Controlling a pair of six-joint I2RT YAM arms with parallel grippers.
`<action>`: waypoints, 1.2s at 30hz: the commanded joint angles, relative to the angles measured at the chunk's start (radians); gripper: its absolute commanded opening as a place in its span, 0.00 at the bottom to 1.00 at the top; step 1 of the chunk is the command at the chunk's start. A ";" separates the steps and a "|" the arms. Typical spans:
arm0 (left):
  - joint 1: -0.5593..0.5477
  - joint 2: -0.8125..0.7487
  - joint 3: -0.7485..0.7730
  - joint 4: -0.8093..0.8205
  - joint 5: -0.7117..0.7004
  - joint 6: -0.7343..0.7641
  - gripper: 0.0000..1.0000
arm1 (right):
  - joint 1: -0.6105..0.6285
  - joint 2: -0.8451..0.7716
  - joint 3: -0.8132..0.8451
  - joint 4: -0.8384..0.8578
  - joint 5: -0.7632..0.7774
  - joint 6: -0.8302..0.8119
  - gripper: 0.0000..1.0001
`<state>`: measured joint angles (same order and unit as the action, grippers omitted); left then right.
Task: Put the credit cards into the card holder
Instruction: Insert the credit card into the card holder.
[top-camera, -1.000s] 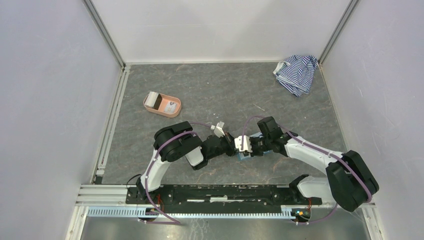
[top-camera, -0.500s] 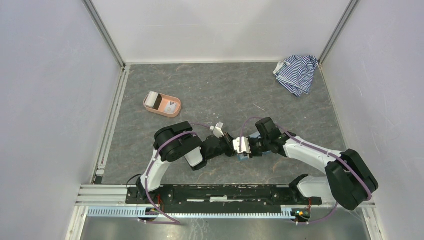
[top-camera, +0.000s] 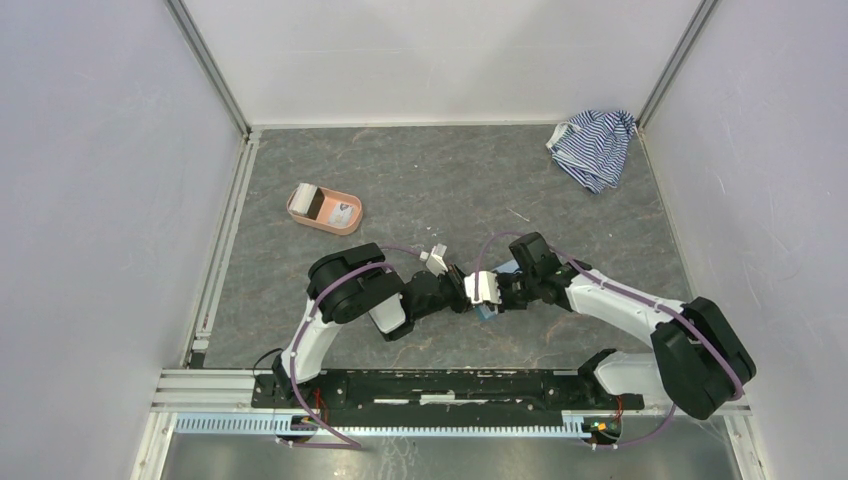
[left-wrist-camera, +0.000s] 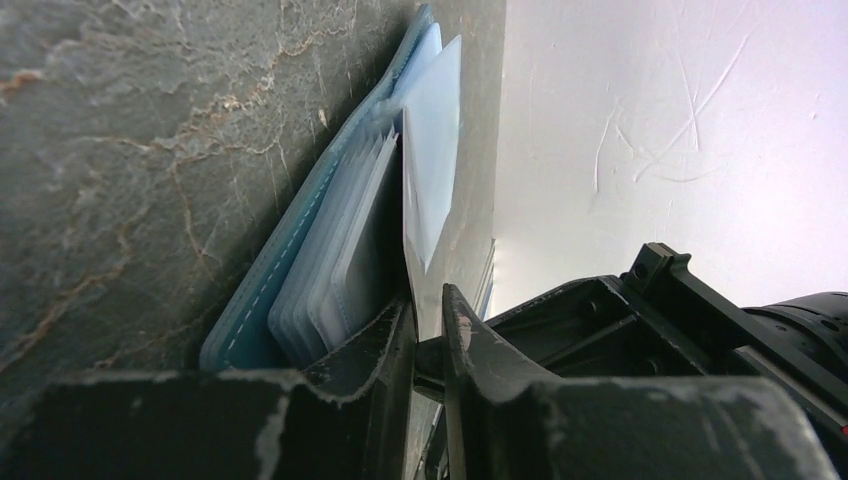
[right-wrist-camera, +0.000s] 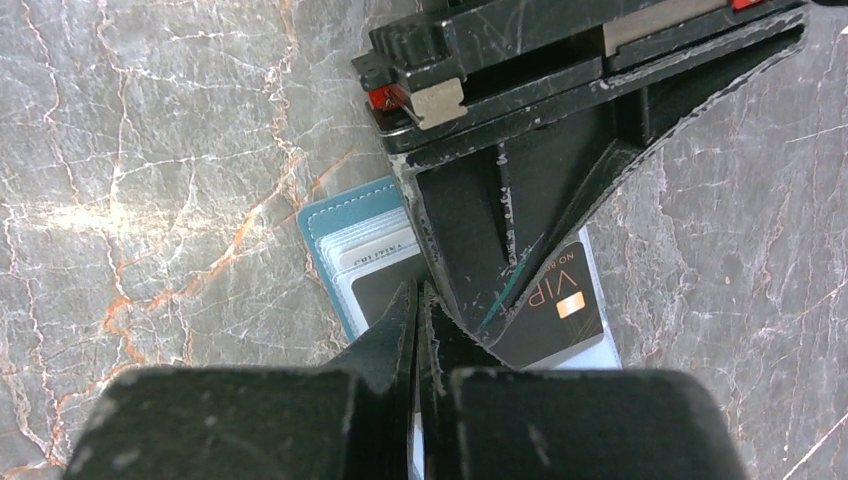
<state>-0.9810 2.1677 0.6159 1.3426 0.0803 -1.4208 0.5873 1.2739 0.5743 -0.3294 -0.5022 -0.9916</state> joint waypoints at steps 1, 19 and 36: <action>0.010 0.053 -0.036 -0.178 -0.022 0.026 0.26 | -0.006 0.018 0.046 -0.007 0.088 -0.010 0.01; 0.018 0.050 -0.067 -0.168 -0.039 0.018 0.29 | -0.008 0.036 0.061 0.037 0.249 0.055 0.00; 0.023 0.053 -0.085 -0.112 -0.036 0.013 0.31 | -0.034 0.055 0.072 0.080 0.180 0.182 0.07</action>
<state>-0.9638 2.1677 0.5762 1.4025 0.0566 -1.4353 0.5709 1.3235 0.6041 -0.2455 -0.2287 -0.8288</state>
